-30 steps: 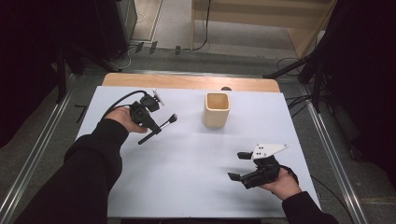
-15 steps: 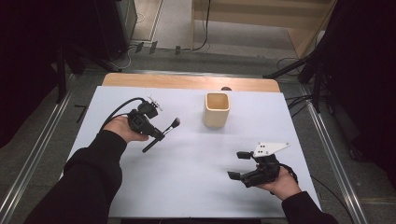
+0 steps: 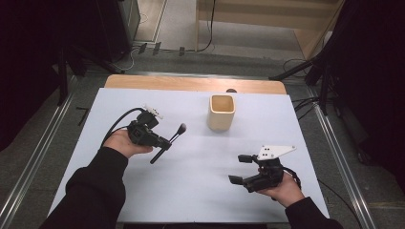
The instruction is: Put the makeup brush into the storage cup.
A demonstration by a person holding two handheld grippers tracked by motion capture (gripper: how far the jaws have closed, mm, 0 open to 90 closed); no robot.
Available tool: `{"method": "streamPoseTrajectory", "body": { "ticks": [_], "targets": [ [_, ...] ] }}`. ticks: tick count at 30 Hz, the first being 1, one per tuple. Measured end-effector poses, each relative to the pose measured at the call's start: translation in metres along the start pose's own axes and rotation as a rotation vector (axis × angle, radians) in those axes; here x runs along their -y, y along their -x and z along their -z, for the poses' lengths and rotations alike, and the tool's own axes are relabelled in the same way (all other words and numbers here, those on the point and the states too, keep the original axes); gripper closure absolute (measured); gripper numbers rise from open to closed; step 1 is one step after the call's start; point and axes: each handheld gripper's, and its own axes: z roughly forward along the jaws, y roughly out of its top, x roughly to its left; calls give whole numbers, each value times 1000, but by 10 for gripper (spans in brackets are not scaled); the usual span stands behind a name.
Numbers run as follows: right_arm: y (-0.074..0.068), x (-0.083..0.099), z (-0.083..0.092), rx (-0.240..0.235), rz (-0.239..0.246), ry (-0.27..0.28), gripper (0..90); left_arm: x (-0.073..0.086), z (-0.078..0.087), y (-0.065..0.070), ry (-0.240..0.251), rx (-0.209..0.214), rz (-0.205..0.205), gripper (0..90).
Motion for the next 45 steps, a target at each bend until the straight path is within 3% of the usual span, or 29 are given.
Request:
{"method": "streamPoseTrajectory", "body": {
  "ticks": [11,15,21,27,34,45],
  "targets": [
    [-3,-4,2,11,-42,58,145,13,-7,16,106,41,10,806],
    [-4,-7,0,17,-70,97,148,16,-7,19,154,64,30,806],
    [-7,-11,-2,27,-66,120,159,23,-8,25,223,94,53,806],
    [-10,-13,-5,22,-67,145,188,29,-8,33,279,97,50,806],
    [-13,-19,-12,21,-113,180,197,30,-15,44,306,100,26,806],
    [-20,-32,-29,55,-141,175,228,30,-25,50,330,129,41,806]
  ]
}}
